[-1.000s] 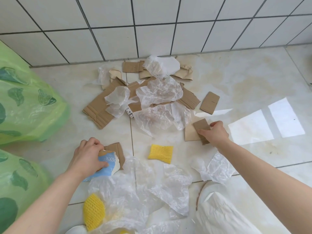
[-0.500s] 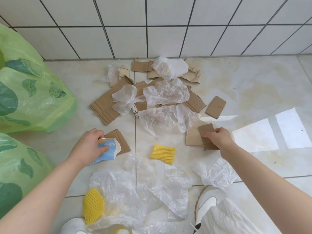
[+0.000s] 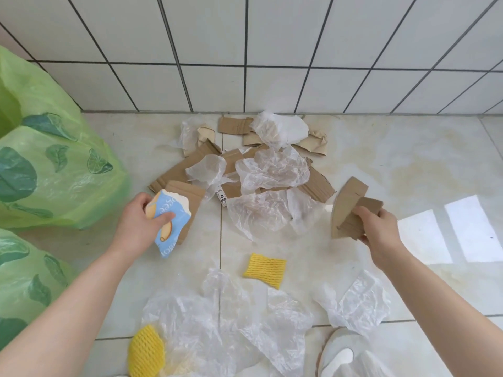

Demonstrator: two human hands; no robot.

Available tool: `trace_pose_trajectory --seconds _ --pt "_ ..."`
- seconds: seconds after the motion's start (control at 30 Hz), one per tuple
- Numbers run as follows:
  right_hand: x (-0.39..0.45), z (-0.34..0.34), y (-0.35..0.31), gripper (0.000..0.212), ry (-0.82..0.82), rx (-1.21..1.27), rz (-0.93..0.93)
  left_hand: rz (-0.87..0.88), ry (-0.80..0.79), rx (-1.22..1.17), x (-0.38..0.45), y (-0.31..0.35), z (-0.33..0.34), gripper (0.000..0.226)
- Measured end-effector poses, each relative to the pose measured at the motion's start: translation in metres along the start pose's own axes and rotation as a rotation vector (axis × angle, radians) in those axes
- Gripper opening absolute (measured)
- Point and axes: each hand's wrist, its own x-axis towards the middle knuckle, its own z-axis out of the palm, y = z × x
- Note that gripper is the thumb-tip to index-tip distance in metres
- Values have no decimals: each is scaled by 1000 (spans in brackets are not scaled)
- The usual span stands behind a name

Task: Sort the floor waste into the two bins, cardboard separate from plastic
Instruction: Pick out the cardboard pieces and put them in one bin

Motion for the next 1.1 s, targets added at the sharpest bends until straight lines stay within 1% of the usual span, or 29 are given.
trace_pose_trajectory --seconds 0.13,0.2,0.27,0.37,0.43,0.5,0.57,0.77,0.87,0.97,1.1 --pt "17 11 -13 19 8 -2 -40 -68 89 -229 12 18 4 34" --pt "27 16 -19 14 -6 6 -32 -81 78 -247 23 27 6 24" --pt "42 19 -22 15 7 -21 -10 -66 37 -184 37 32 8 16" --pt "66 21 -23 22 63 -184 -8 -51 18 -83 58 36 10 15" --pt "78 21 -24 36 109 -388 36 -41 -21 39 74 32 9 18" --pt "85 22 -25 52 144 -555 120 -16 -84 226 89 22 9 30" --pt "88 25 -28 60 154 -562 174 -4 -120 354 100 15 12 43" --pt "87 34 -39 56 143 -459 169 -72 -174 375 108 16 20 63" --pt "88 36 -39 50 144 -400 120 -84 -189 366 111 15 19 57" --pt "85 35 -37 45 125 -378 42 -90 -190 340 107 19 17 39" --pt "71 35 -41 43 114 -349 -100 -130 -214 203 87 20 14 17"
